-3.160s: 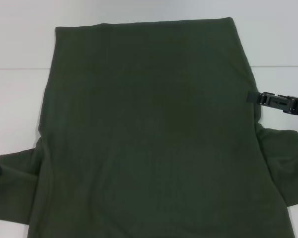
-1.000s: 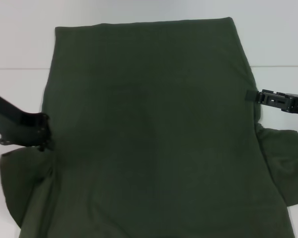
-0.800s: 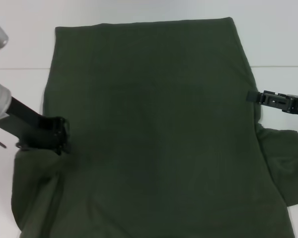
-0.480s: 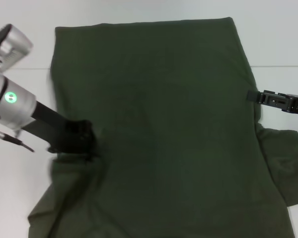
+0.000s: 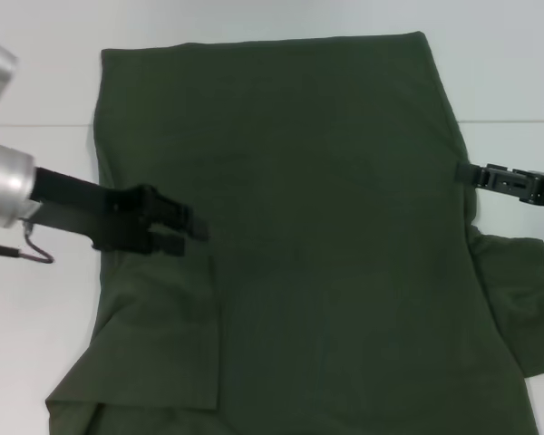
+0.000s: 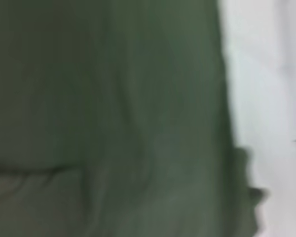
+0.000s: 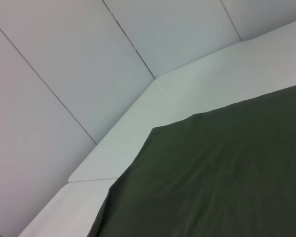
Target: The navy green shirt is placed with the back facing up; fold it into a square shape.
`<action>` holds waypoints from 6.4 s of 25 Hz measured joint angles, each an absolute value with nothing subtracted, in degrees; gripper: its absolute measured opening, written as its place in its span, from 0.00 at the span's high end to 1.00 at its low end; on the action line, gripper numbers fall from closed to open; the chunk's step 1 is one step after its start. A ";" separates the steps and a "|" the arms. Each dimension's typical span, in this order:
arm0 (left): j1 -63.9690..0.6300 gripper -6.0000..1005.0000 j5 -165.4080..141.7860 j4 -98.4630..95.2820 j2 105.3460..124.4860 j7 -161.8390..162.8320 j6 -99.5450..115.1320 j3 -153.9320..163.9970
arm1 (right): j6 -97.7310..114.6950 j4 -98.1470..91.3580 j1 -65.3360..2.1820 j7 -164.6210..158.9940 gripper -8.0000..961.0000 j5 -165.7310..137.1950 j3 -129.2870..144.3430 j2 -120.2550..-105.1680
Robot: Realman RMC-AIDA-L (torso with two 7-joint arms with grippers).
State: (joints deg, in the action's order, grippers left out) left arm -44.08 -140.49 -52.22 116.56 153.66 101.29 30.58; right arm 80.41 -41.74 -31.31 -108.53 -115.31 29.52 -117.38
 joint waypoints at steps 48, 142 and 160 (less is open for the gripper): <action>-29.92 0.21 -122.66 -50.27 122.26 101.63 101.36 24.31 | 83.10 -48.34 -33.79 -134.56 0.07 -148.25 34.45 -111.35; -26.17 0.21 -115.23 -50.28 122.52 104.65 107.35 16.40 | 73.89 -46.99 -37.01 -146.34 0.98 -152.85 33.58 -108.64; -26.46 0.21 -112.72 -50.17 122.13 104.77 106.95 14.42 | 94.61 -52.05 -41.09 -145.75 0.98 -142.88 33.97 -110.81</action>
State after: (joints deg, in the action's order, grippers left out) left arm -26.46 -112.72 -50.17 122.13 104.77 106.95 14.42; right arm 94.61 -52.05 -41.09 -145.75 -142.88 33.97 -110.81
